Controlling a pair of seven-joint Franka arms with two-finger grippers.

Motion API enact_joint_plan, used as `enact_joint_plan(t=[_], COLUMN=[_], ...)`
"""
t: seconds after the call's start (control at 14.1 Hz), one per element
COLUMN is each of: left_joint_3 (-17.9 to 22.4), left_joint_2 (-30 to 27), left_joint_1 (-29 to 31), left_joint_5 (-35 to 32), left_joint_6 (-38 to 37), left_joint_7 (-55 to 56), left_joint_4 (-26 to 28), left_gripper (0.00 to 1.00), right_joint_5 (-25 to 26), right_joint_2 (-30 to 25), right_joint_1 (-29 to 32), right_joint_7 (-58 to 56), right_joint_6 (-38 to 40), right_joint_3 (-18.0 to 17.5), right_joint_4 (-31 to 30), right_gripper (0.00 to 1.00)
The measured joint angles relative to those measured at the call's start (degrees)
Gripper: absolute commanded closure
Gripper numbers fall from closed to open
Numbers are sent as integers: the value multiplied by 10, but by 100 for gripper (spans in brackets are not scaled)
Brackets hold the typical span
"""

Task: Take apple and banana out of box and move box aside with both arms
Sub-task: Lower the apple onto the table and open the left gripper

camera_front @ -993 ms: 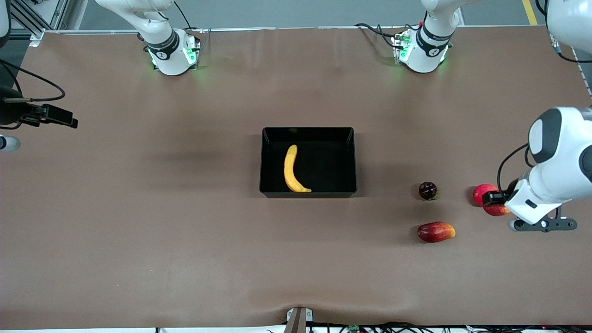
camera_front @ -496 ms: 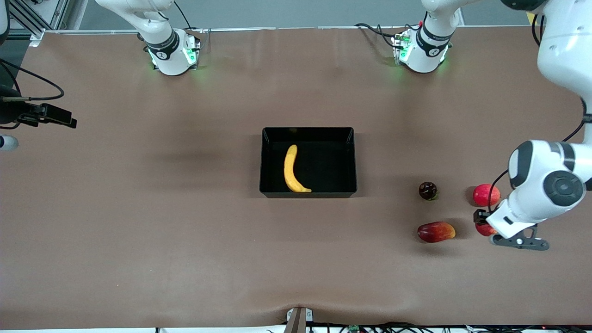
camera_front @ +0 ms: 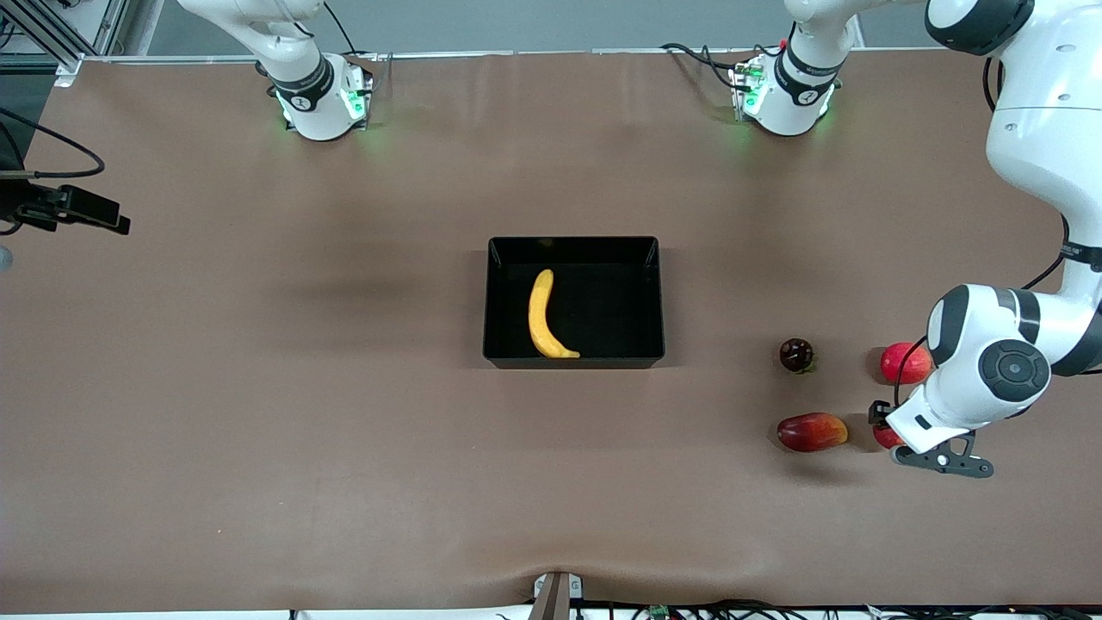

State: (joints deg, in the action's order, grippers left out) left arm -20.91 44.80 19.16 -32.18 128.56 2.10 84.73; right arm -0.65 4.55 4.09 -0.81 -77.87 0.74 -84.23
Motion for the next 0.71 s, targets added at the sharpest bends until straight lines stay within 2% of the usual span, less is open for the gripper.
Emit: enact_joint_plan(t=[0.5, 0.57, 0.64, 0.71], left_joint_3=[21, 24, 26, 27], left_joint_2=[20, 21, 22, 23], left_joint_1=[-2, -2, -1, -1], left_joint_5=[-13, -13, -13, -13], left_joint_6=[32, 33, 34, 35], left_joint_7=[-25, -35, -40, -41], left_joint_4=[-6, -8, -10, -11], left_gripper=[100, 67, 1, 0], right_joint_5=[-1, -1, -1, -1], right_joint_2=[-4, -3, -3, -3], right_joint_1=[11, 10, 10, 10], right_joint_7=[-7, -7, -7, -7], right_joint_6=[9, 11, 12, 12], right_joint_3=[-1, -4, -6, -8], right_joint_4=[15, 15, 15, 15], right_gripper=[0, 0, 0, 0])
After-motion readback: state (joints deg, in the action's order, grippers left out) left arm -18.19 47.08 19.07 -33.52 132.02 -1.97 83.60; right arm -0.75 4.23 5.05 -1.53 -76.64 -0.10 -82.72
